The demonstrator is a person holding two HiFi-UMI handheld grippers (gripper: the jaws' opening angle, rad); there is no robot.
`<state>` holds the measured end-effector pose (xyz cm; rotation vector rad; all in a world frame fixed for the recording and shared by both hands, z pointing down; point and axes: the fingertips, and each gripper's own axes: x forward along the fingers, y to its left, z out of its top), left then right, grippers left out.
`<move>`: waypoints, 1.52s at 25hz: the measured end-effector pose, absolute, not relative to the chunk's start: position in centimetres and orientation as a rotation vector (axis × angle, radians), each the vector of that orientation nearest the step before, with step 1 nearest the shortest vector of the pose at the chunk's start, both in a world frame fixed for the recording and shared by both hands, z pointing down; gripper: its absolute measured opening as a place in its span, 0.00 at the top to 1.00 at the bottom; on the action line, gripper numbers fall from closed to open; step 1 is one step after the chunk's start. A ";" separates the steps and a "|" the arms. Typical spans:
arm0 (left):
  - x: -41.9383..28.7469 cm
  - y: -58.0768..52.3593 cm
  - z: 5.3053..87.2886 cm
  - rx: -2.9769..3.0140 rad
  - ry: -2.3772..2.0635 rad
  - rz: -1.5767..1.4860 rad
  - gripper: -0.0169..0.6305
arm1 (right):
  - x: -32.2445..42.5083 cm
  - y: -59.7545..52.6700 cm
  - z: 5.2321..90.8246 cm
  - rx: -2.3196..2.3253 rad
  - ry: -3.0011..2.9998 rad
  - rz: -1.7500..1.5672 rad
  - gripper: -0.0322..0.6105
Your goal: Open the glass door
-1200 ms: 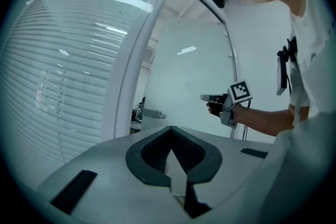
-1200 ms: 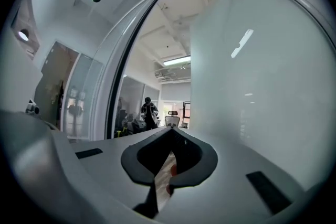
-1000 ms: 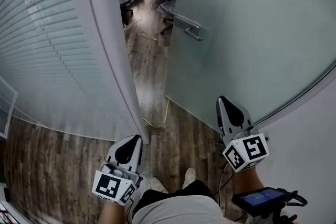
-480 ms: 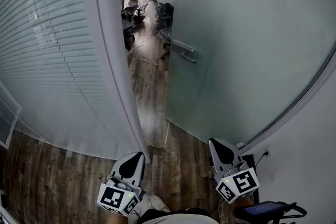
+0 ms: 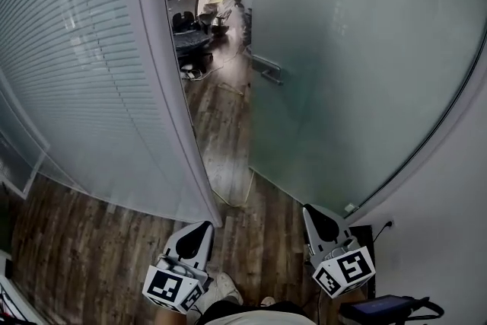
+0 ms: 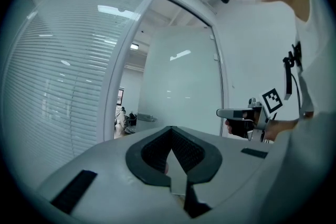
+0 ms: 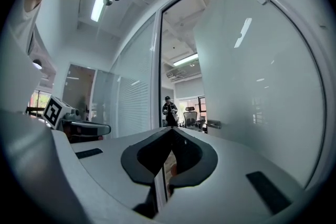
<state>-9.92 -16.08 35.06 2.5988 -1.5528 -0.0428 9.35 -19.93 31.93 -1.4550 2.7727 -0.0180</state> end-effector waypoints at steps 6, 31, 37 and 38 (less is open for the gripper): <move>-8.4 -10.7 37.1 2.538 -1.660 0.010 0.98 | 10.3 -15.8 34.7 -1.323 2.826 -0.042 0.95; -25.2 -4.0 30.7 2.424 -1.890 -0.043 0.98 | -7.1 -11.6 27.5 -1.165 2.953 0.026 0.95; -24.5 -4.5 32.0 2.422 -1.876 -0.059 0.98 | -6.2 -12.1 28.7 -1.189 2.952 0.032 0.95; -24.3 -4.5 32.1 2.423 -1.874 -0.060 0.98 | -6.1 -12.2 28.8 -1.191 2.951 0.035 0.95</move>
